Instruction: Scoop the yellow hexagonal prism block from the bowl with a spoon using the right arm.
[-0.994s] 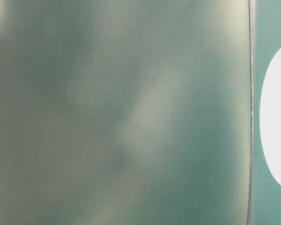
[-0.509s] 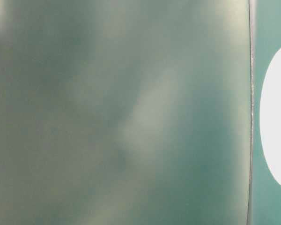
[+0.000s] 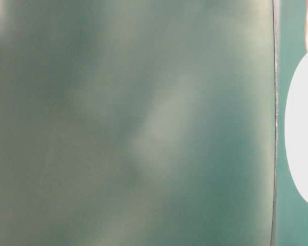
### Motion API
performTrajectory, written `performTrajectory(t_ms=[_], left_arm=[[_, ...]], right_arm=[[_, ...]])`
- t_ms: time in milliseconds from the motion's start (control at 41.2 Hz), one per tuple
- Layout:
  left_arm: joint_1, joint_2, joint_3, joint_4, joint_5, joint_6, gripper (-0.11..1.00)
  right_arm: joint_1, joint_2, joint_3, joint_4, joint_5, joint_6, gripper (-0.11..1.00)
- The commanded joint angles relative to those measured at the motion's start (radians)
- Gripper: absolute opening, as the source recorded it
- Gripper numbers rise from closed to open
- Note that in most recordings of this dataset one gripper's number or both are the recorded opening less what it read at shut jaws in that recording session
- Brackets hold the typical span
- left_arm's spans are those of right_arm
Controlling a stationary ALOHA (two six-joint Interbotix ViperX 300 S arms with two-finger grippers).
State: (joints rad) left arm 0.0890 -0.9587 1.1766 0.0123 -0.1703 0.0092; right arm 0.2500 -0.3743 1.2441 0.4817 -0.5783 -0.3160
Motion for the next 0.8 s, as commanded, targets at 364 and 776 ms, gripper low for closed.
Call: performTrajectory(t_ms=[364, 776], left_arm=[[0.003, 0.009, -0.020, 0.002, -0.008, 0.000, 0.03], [0.003, 0.009, -0.020, 0.002, -0.009, 0.003, 0.03]], right_arm=[[-0.241, -0.094, -0.247, -0.005, 0.522, -0.072, 0.25], [-0.350, -0.046, -0.362, -0.003, 0.787, -0.063, 0.25]])
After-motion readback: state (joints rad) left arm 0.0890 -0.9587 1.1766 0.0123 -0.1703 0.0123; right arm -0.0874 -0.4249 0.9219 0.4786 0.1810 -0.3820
